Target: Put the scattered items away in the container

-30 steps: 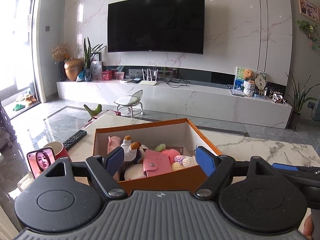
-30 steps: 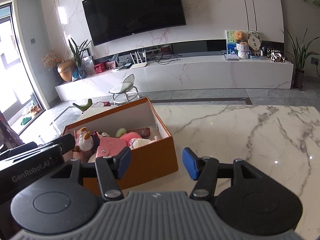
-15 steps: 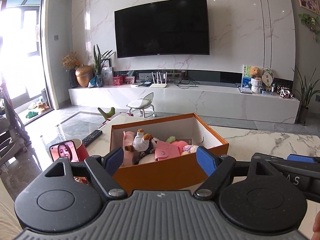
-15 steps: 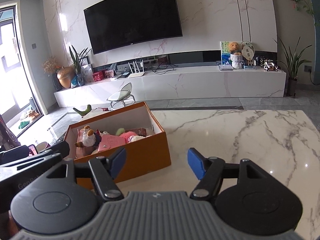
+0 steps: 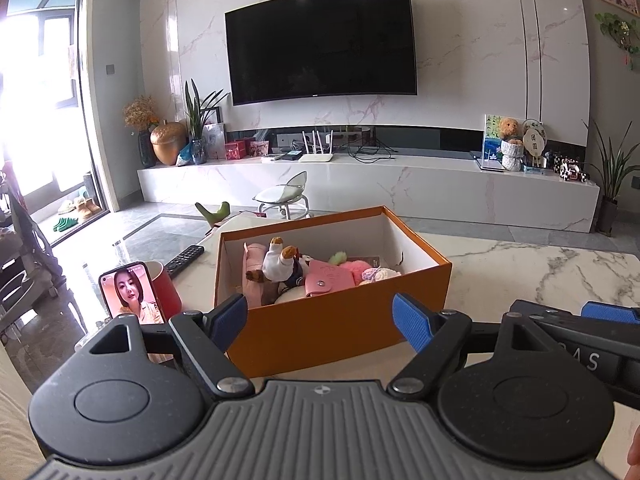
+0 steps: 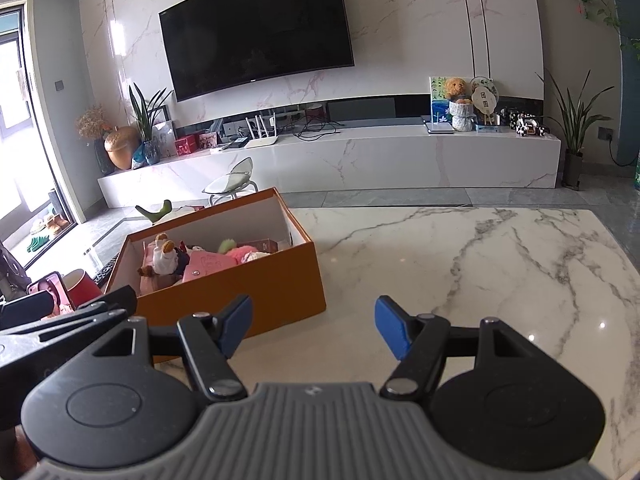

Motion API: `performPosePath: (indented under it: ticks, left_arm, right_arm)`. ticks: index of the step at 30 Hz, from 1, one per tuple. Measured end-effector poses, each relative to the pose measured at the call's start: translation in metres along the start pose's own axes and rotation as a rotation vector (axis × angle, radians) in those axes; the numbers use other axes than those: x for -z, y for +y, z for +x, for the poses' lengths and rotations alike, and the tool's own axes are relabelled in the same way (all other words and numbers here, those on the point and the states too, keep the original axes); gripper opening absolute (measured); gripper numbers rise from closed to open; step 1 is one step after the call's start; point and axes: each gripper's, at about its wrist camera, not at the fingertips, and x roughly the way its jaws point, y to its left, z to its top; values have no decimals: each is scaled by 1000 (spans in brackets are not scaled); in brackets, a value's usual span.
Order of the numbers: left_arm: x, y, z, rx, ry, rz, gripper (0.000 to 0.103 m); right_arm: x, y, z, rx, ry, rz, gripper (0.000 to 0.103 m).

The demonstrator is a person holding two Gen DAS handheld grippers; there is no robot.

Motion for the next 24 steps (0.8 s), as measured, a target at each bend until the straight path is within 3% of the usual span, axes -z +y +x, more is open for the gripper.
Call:
performPosePath:
  ticks: [9, 24]
  left_arm:
    - [-5, -2, 0, 12, 12, 22, 94]
    - [-54, 8, 2, 2, 58, 62, 94]
  right_arm:
    - [-4, -2, -5, 9, -12, 9, 70]
    - [-44, 15, -7, 18, 14, 7, 70]
